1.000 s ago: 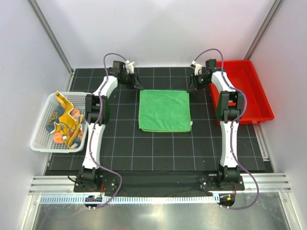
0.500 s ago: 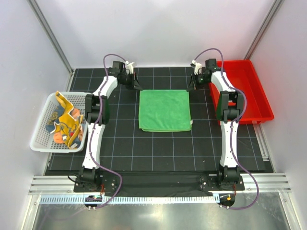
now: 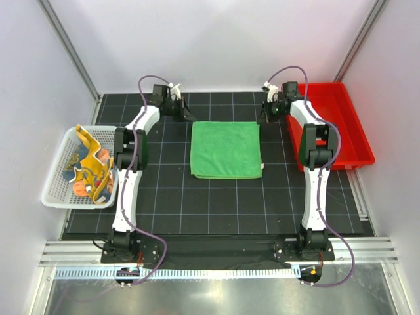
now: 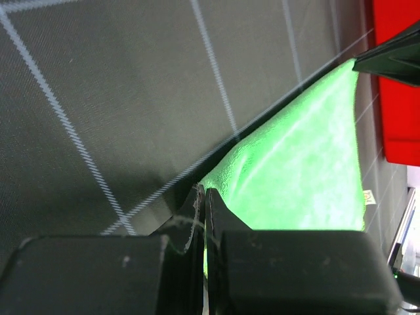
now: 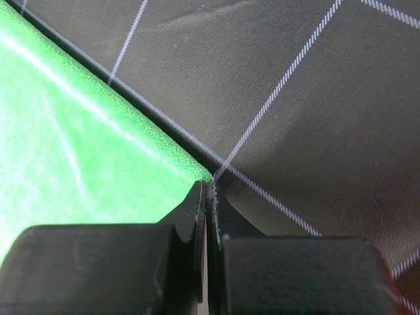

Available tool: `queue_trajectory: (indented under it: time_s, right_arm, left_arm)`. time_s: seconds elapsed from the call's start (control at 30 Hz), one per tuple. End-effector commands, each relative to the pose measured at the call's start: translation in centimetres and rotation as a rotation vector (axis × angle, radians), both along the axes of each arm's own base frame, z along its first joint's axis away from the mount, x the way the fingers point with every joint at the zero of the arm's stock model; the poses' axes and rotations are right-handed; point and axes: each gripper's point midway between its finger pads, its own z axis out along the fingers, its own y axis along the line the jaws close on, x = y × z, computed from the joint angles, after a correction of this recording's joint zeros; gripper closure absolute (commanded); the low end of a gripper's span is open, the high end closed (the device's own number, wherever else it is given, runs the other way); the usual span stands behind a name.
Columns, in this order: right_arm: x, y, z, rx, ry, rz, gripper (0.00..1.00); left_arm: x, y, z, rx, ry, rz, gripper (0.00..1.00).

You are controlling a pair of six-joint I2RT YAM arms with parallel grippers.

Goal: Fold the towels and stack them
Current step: Fold the towel

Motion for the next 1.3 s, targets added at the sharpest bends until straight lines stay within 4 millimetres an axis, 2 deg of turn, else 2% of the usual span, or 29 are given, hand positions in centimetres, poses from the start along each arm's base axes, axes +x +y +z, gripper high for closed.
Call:
queue_trajectory:
  time_s: [0.0, 0.33, 0.43, 0.57, 0.6, 0.67, 0.7, 0.73, 0.8, 0.83, 0.87, 1.03, 1.13, 1.17, 1.2, 1.23, 1.27]
  right_arm:
    - [1.7, -0.3, 6.9, -0.003, -0.188, -0.020, 0.99]
    - [0.5, -0.3, 9.0, 0.008, -0.231, -0.035, 0.99]
    - [-0.4, -0.3, 9.1, 0.008, -0.225, -0.043, 0.99]
    - [-1.4, -0.3, 9.5, 0.012, -0.218, -0.044, 0.99]
    - [-1.6, -0.3, 9.6, 0.014, -0.219, -0.044, 0.99]
    - [-2.5, -0.2, 9.1, 0.017, -0.199, -0.046, 0.99]
    - [-2.7, -0.2, 9.8, 0.024, -0.207, -0.054, 0.99]
    - [-3.3, -0.2, 9.3, 0.028, -0.196, -0.056, 0.99]
    - [-3.9, -0.1, 10.0, 0.041, -0.202, -0.067, 0.99]
    - [-4.5, 0.0, 9.5, 0.046, -0.187, -0.070, 0.99]
    - [-4.8, 0.1, 9.5, 0.050, -0.185, -0.072, 0.99]
    - [-7.2, 0.2, 9.8, 0.083, -0.166, -0.109, 0.99]
    - [-8.6, 0.2, 10.3, 0.098, -0.161, -0.128, 0.99]
    - [-9.0, 0.2, 10.3, 0.098, -0.158, -0.134, 0.99]
    - [-9.3, 0.2, 10.3, 0.098, -0.154, -0.143, 0.99]
    - [-10.1, 0.2, 9.7, 0.101, -0.143, -0.151, 0.99]
    - [-10.4, 0.0, 10.5, 0.105, -0.156, -0.171, 0.99]
  left_arm:
    - [1.5, 0.0, 7.8, -0.044, -0.172, 0.019, 1.00]
    - [0.5, 0.1, 9.5, -0.048, -0.188, 0.017, 1.00]
    - [-0.2, 0.3, 9.4, -0.048, -0.176, 0.012, 1.00]
    - [-1.0, 0.3, 10.1, -0.048, -0.181, 0.002, 1.00]
    - [-1.4, 0.3, 9.7, -0.045, -0.172, -0.002, 1.00]
    - [-1.9, 0.3, 10.3, -0.045, -0.178, -0.010, 1.00]
    - [-2.3, 0.3, 10.0, -0.042, -0.169, -0.014, 1.00]
    - [-2.6, 0.5, 10.5, -0.040, -0.175, -0.012, 1.00]
    - [-3.1, 0.5, 10.6, -0.034, -0.174, -0.012, 1.00]
    - [-3.6, 0.5, 9.9, -0.029, -0.158, -0.014, 1.00]
    - [-3.9, 0.4, 10.5, -0.030, -0.165, -0.018, 1.00]
    - [-6.3, 0.2, 9.8, -0.017, -0.132, -0.034, 1.00]
    - [-7.5, -0.1, 10.3, -0.019, -0.128, -0.042, 1.00]
    - [-8.2, -0.1, 9.7, -0.016, -0.109, -0.046, 1.00]
    - [-8.6, -0.2, 10.2, -0.016, -0.118, -0.050, 1.00]
    - [-9.2, -0.4, 9.9, -0.013, -0.110, -0.056, 1.00]
    - [-10.0, -0.4, 9.2, -0.008, -0.087, -0.060, 1.00]
